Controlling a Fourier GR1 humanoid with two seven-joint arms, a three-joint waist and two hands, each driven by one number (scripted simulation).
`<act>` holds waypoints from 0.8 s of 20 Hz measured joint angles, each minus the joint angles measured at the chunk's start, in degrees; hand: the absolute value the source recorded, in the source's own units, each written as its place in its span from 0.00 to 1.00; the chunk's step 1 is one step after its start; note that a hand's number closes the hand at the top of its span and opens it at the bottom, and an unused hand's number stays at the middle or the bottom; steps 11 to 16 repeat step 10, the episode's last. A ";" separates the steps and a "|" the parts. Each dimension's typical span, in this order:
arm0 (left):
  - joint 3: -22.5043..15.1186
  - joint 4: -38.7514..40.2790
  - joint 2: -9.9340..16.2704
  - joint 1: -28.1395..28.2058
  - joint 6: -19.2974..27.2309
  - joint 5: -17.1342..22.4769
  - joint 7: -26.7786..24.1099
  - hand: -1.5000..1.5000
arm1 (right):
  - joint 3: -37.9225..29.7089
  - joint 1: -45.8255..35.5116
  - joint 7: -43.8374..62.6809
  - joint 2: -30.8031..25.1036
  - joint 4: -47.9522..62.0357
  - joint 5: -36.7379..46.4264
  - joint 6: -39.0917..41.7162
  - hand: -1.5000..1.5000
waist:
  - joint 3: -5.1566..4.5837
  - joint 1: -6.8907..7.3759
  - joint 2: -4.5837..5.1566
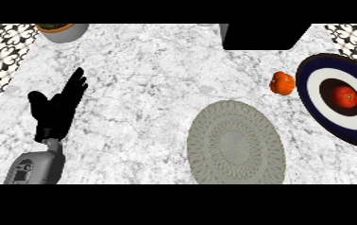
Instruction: Pick the tomato from the placemat and place it in the plate
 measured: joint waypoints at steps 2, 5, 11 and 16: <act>-0.14 -0.04 -0.49 0.42 0.08 -0.37 -0.31 0.50 | 0.12 1.45 -0.05 -0.45 -0.38 -1.14 0.25 0.00 | 0.02 -0.04 -0.01; 0.40 0.32 -0.45 0.31 -0.46 -0.26 -0.45 0.50 | 0.66 2.16 -0.79 -2.43 2.13 -1.86 0.84 0.00 | 0.02 -0.03 0.00; 0.70 -2.06 -0.41 1.29 -1.23 0.09 1.34 0.50 | 1.69 4.58 -1.70 -4.01 4.63 -2.78 1.75 0.00 | 0.01 -0.01 -0.03; 0.70 -2.06 -0.41 1.29 -1.23 0.09 1.34 0.50 | 1.69 4.58 -1.70 -4.01 4.63 -2.78 1.75 0.00 | 0.01 -0.01 -0.03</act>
